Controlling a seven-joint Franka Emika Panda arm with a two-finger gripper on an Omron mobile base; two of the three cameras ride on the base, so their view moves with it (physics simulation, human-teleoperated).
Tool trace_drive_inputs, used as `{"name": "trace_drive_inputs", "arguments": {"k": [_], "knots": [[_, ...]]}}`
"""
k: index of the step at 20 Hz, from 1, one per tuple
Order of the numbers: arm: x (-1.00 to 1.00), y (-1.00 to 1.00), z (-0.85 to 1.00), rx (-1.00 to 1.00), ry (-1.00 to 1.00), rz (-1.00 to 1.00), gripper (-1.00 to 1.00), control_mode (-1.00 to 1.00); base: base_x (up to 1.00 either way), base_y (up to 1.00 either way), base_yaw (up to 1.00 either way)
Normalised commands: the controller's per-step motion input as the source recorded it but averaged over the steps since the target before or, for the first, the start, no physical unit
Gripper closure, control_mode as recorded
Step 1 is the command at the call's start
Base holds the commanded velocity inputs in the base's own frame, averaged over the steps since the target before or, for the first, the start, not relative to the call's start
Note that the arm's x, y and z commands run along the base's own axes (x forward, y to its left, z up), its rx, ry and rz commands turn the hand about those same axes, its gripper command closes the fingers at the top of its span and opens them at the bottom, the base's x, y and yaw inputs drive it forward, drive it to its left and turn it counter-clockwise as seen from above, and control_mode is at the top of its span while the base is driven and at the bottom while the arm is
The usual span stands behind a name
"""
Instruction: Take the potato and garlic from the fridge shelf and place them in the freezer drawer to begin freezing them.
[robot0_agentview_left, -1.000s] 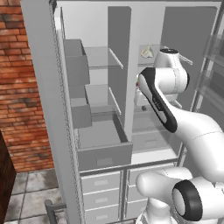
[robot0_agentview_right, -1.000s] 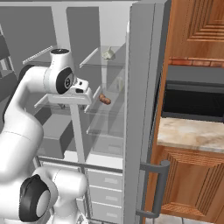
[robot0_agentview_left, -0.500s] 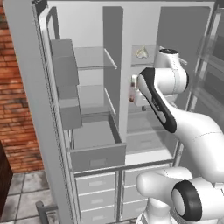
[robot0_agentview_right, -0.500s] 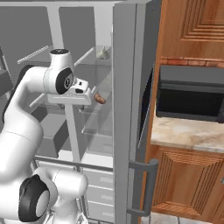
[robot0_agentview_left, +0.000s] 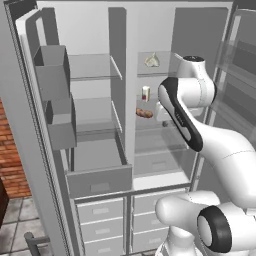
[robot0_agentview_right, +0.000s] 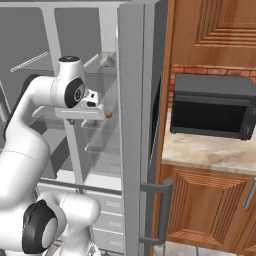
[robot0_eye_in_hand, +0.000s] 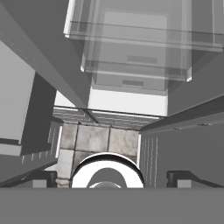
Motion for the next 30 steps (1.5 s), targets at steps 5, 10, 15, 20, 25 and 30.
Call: {"name": "trace_drive_inputs", "arguments": {"k": [5, 10, 15, 20, 25, 30], "knots": [[0.0, 0.0, 0.0, 0.0, 0.0, 0.0, -1.0, 1.0, 0.28, -0.19, 0.0], [0.0, 0.0, 0.0, 0.0, 0.0, 0.0, -1.0, 1.0, 0.25, -0.24, 0.0], [0.0, 0.0, 0.0, 0.0, 0.0, 0.0, -1.0, 1.0, 0.35, -0.21, 0.0], [0.0, 0.0, 0.0, 0.0, 0.0, 0.0, -1.0, 1.0, 0.3, -0.2, -0.01], [0.0, 0.0, 0.0, 0.0, 0.0, 0.0, -1.0, 1.0, 0.43, -0.08, -0.04], [0.0, 0.0, 0.0, 0.0, 0.0, 0.0, -1.0, 1.0, 0.5, 0.0, -0.11]]}}
